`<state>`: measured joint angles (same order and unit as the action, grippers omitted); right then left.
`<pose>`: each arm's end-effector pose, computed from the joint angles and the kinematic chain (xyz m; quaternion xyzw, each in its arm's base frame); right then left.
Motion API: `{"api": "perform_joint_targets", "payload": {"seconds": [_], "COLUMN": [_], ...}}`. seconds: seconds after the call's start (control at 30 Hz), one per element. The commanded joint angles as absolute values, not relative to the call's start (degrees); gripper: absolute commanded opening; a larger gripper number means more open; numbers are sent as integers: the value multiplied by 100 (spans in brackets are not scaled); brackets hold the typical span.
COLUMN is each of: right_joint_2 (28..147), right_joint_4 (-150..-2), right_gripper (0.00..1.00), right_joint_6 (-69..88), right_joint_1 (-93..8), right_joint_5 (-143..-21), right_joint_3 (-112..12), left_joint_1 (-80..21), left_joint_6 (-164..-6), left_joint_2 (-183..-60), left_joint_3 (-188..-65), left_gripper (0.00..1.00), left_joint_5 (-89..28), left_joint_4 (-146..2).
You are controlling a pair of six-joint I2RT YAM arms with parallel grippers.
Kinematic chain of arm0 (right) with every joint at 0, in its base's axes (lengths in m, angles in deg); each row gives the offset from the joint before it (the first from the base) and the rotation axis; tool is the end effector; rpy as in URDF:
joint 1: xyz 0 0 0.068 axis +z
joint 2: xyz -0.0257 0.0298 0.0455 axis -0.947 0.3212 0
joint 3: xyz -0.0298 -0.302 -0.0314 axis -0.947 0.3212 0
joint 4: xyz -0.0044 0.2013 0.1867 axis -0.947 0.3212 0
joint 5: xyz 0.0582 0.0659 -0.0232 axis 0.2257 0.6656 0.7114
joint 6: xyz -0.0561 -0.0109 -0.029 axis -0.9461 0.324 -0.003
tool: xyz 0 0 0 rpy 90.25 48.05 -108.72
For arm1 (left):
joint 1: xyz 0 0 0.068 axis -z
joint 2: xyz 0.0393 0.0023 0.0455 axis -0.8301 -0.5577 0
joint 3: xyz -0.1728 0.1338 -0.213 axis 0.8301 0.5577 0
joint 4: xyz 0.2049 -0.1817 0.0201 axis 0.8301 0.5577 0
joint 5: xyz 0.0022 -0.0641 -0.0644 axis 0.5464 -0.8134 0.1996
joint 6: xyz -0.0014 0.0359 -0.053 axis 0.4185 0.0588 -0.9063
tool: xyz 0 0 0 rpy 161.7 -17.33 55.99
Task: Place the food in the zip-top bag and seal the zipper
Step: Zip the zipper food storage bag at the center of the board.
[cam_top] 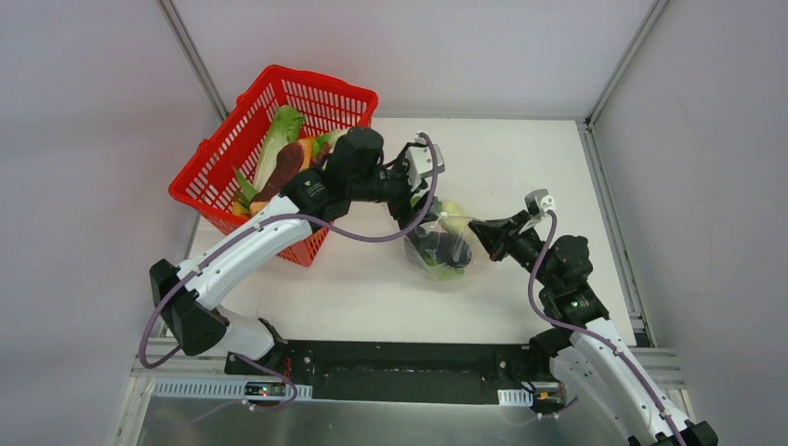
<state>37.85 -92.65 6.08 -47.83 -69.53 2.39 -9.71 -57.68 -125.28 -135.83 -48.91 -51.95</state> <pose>0.1325 0.0761 0.3066 -0.2430 0.6145 0.2843 0.6946 0.2160 -0.2590 0.4415 0.5174 0.5963 -0.3337 0.5152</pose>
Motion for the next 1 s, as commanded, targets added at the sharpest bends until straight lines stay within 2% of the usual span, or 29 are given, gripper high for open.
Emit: {"api": "perform_joint_targets", "payload": {"seconds": [0.0, 0.23, 0.5, 0.67, 0.97], "right_joint_2": [3664, 3679, 3671, 3595, 3560], "right_joint_4": [-9679, -9684, -9679, -9680, -9669], "right_gripper": [0, 0, 0, 0, 0], "right_joint_6": [567, 582, 611, 657, 613], "right_joint_1": [-4794, -4791, -4794, -4795, -4790], "right_joint_5": [-6868, -6889, -6799, -6788, -6913], "right_joint_3": [172, 173, 133, 198, 247], "left_joint_1": [-996, -997, -1044, -1058, -1059], "left_joint_6": [-5586, -5707, -5818, -5906, -5902], "left_joint_2": [-12901, -12893, -13248, -13347, -12629], "left_joint_3": [-14098, -13452, -12746, -12300, -12008], "left_gripper": [73, 74, 81, 83, 77], "left_joint_5": [-5251, -5048, -4716, -5039, -4997], "left_joint_4": [-4555, -4972, -6631, -7619, -7019]}}
